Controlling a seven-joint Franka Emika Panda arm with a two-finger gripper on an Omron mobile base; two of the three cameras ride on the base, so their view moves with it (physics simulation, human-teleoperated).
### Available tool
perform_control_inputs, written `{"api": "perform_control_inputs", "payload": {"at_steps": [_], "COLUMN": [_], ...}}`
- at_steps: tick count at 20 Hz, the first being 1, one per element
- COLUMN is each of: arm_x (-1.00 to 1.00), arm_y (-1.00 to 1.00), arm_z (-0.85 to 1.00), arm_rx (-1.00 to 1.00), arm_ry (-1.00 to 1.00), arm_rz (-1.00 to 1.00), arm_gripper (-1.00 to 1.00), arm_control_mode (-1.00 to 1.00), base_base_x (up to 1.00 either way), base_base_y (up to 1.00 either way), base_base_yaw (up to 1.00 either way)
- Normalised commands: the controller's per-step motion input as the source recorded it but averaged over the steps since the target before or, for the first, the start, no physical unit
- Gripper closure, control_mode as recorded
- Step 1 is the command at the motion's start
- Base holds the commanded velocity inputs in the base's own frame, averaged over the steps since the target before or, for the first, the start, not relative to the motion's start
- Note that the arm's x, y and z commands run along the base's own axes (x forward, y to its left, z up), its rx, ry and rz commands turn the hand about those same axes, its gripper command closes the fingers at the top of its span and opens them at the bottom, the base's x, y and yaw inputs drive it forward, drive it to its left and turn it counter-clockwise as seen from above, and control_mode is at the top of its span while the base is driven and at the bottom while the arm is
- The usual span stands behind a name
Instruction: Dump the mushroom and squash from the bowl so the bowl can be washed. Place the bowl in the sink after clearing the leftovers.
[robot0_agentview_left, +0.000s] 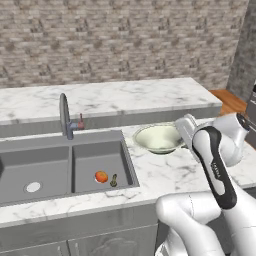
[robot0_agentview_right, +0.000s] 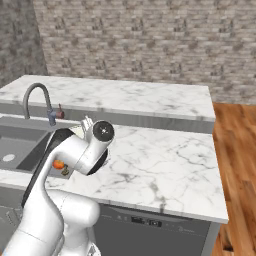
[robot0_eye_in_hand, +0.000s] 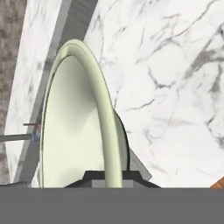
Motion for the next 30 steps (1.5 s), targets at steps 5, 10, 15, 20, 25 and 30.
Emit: {"api": "perform_control_inputs", "payload": {"at_steps": [5,10,15,20,25,30], "arm_x": [-0.06,0.00,-0.07,0.00,0.00,0.00], "arm_y": [-0.10,0.00,0.00,0.00,0.00,0.00], "arm_z": [0.00,0.00,0.00,0.00,0.00,0.00], "arm_rx": [0.09,0.00,0.00,0.00,0.00,0.00], "arm_ry": [-0.06,0.00,0.00,0.00,0.00,0.00], "arm_rz": [-0.01,0.00,0.00,0.00,0.00,0.00], "arm_gripper": [1.00,1.00,1.00,1.00,1.00,1.00], "arm_control_mode": [-1.00,-1.00,1.00,1.00,1.00,1.00], "base_base_x": [0.00,0.00,-0.08,-0.59,-0.56,-0.09], "base_base_y": [0.00,0.00,0.00,0.01,0.40,0.93], "base_base_yaw": [0.00,0.00,0.00,0.00,0.00,0.00]}}
